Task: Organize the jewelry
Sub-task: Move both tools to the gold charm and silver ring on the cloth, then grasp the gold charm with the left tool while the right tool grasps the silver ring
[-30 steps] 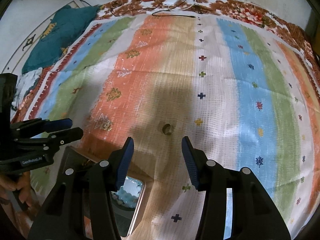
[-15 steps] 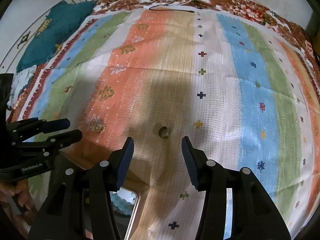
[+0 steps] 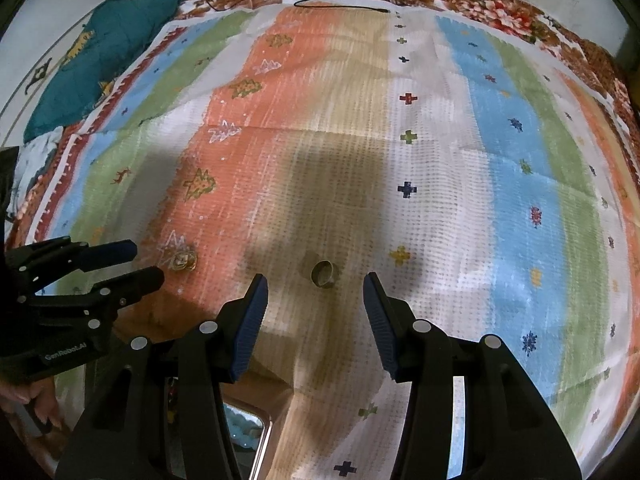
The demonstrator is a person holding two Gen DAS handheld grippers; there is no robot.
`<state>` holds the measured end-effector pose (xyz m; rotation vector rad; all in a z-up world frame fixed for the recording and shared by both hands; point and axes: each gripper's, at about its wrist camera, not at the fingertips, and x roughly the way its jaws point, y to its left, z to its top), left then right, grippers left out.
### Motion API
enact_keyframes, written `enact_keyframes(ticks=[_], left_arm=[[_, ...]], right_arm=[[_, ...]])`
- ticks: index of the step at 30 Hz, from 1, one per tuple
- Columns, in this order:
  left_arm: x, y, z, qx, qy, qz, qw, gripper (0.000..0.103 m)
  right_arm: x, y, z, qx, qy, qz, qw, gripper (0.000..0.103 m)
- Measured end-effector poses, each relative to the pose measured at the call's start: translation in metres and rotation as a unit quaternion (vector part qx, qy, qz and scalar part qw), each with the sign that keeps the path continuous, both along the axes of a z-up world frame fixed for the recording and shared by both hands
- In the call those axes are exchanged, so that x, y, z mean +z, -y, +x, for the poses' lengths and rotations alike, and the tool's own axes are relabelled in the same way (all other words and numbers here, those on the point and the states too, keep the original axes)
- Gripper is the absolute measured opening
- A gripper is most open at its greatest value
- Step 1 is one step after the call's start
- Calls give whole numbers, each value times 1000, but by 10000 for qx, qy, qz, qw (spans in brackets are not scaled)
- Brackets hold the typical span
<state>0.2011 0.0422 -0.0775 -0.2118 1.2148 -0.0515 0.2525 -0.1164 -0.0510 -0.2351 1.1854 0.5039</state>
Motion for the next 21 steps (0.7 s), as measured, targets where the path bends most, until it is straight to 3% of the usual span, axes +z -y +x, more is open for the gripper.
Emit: enact_keyframes(ticks=[19,21], left_arm=[[-18,5,19,-282,-296,92,9991,46],[-22,7,21,-380,-365,127,9985,46]], right_arm=[[-20,-14,17,56,-221,-140,9996,49],[-23,-15,19,73,-251,-159,9995,45]])
